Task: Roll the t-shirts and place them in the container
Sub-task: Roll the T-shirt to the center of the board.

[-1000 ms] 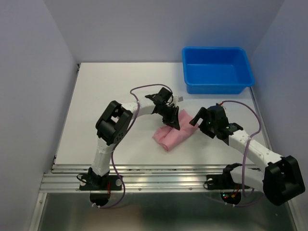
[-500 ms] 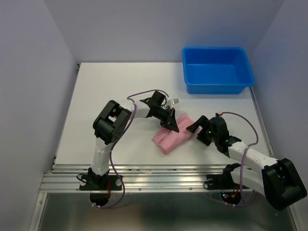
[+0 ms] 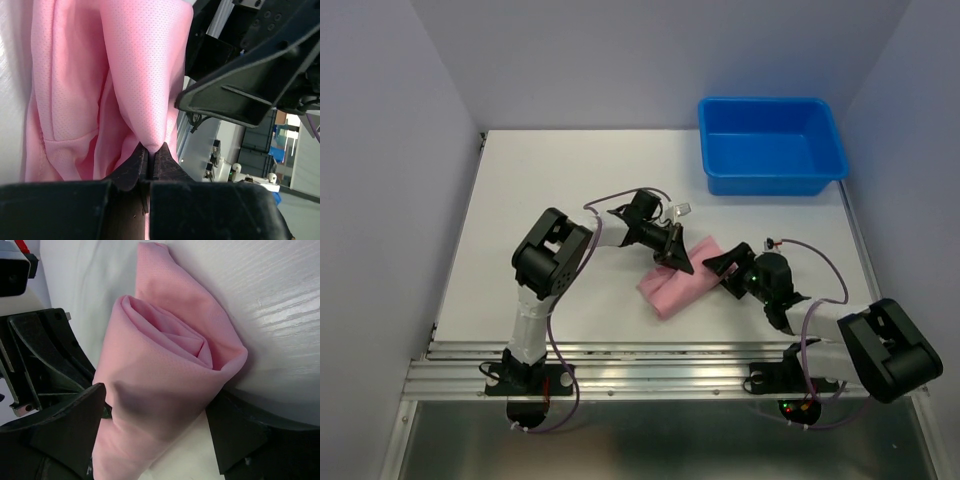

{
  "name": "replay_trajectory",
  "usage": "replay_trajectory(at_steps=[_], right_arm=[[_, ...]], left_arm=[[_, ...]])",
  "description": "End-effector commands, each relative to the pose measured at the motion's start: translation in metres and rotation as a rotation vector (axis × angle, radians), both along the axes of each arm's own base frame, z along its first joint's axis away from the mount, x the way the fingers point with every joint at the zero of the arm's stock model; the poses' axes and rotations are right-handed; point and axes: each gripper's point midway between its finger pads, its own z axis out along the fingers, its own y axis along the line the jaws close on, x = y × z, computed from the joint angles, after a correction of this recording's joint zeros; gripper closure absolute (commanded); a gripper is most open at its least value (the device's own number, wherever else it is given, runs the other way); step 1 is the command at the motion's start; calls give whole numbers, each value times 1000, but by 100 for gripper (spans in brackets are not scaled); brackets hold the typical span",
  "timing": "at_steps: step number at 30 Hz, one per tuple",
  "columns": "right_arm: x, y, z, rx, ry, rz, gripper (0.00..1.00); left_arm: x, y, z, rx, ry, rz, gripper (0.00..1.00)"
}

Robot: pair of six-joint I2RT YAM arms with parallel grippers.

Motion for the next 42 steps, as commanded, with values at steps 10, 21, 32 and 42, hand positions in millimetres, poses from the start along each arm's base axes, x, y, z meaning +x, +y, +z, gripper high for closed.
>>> replay_trajectory(at_steps=[10, 21, 32, 42], right_arm=[[25, 3, 2, 34, 29, -60, 99], [14, -20, -21, -128, 204, -132, 99], [13, -24, -28, -177, 257, -138, 99], [12, -24, -29, -184, 265, -128, 99]], left_arm=[[9, 11, 6, 69, -111, -36, 60], [34, 53, 40, 320, -377, 121, 32], [-25, 37, 77, 252, -420, 38, 100], [-52, 15, 39, 274, -382, -41, 100]])
